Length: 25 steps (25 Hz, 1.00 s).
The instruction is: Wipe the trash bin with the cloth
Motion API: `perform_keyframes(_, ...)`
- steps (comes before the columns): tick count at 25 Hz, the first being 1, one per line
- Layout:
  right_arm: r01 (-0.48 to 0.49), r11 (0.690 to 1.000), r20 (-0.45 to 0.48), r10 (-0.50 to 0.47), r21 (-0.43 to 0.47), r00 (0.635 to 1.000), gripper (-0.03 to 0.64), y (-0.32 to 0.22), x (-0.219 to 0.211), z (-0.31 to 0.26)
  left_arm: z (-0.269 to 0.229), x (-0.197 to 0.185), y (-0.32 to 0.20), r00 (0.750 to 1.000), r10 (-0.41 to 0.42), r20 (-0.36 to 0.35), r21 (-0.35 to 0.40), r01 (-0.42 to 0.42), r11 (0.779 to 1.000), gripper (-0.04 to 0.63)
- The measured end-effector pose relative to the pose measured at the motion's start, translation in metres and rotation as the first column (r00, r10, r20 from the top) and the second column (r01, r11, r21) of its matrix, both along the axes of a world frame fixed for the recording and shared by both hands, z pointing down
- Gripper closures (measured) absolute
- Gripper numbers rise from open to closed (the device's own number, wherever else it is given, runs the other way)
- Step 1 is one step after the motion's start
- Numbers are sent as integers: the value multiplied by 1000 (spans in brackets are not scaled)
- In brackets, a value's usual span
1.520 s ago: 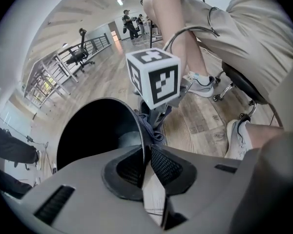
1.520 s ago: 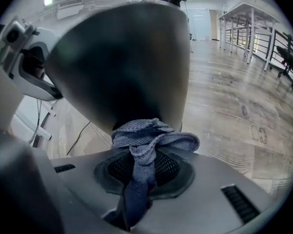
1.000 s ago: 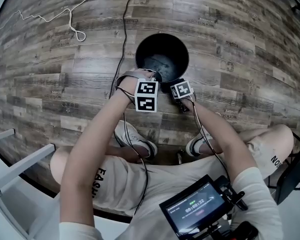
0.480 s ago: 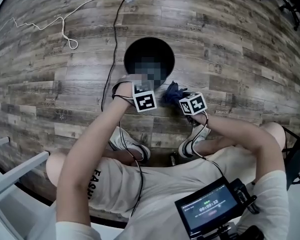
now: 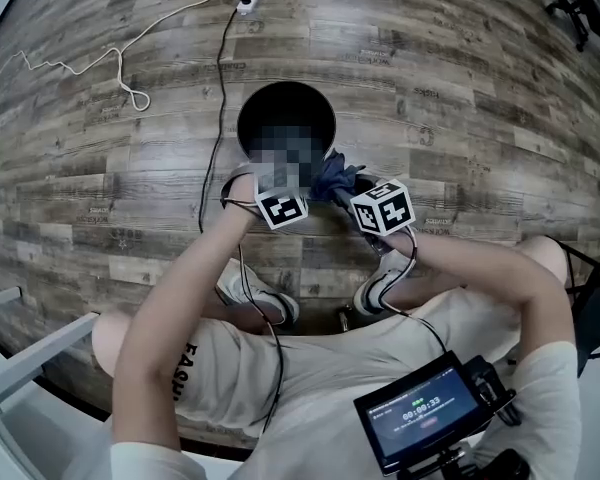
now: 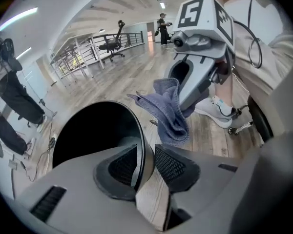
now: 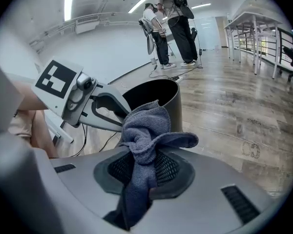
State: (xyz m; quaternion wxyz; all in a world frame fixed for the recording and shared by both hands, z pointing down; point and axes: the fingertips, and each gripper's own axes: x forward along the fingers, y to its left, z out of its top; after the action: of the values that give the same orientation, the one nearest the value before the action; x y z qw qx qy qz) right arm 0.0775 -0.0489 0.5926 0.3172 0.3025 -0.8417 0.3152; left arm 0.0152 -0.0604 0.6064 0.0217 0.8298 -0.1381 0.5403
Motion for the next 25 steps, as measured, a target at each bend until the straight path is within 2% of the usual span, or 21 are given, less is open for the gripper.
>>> perform_keyframes(2, 1, 1000, 1, -1, 1, 1000, 535, -3, -6, -3, -3, -5, -1, 999, 32, 13, 31, -33, 999, 472)
perform_keyframes(7, 13, 1000, -20, -13, 2, 1000, 535, -12, -21, 0, 3, -22, -1, 993, 87, 75, 64, -92, 994, 476)
perform_keyframes(9, 14, 1000, -30, -14, 4, 999, 535, -18, -26, 4, 6, -22, -1, 988, 122, 97, 85, -130, 988, 513)
perform_keyframes(12, 14, 1000, -44, -14, 3, 999, 535, -29, -35, 15, 5, -21, 2, 978, 177, 113, 100, -189, 977, 532)
perform_keyframes(25, -16, 998, -192, 4, -64, 981, 535, -38, -36, 130, 6, -18, 2, 975, 200, 94, 91, -208, 974, 538)
